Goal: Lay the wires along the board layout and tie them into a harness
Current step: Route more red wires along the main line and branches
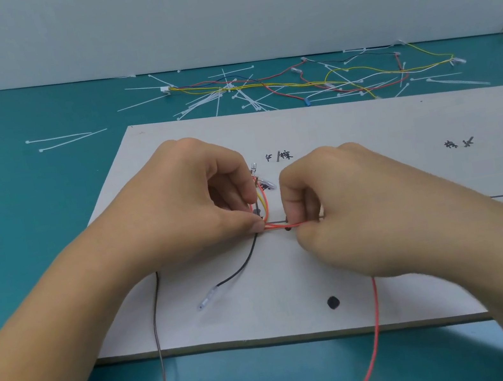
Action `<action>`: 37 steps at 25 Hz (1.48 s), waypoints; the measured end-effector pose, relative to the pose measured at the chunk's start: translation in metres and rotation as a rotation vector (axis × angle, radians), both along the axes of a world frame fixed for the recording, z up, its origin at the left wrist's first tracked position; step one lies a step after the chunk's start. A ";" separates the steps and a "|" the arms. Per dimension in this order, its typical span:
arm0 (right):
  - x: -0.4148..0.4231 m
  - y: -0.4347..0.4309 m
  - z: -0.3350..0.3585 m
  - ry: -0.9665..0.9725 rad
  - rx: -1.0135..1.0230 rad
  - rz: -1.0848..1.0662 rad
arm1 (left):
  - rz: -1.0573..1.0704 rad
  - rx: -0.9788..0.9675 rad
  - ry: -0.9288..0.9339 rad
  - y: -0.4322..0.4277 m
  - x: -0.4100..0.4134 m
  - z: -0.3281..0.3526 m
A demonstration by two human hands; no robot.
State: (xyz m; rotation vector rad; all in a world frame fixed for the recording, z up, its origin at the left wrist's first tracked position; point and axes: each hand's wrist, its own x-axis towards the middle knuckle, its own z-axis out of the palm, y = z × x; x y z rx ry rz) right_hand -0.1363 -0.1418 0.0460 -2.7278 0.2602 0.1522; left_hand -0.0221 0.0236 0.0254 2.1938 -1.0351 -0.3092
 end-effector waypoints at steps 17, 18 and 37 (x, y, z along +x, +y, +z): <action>-0.007 -0.078 0.007 0.163 0.340 -0.030 | -0.020 -0.004 -0.046 0.001 0.000 -0.002; -0.006 -0.079 0.007 0.158 0.336 -0.037 | -0.019 -0.005 -0.045 0.001 0.001 -0.003; -0.011 -0.096 0.010 0.232 0.252 -0.151 | -0.106 -0.041 -0.136 -0.011 -0.009 -0.020</action>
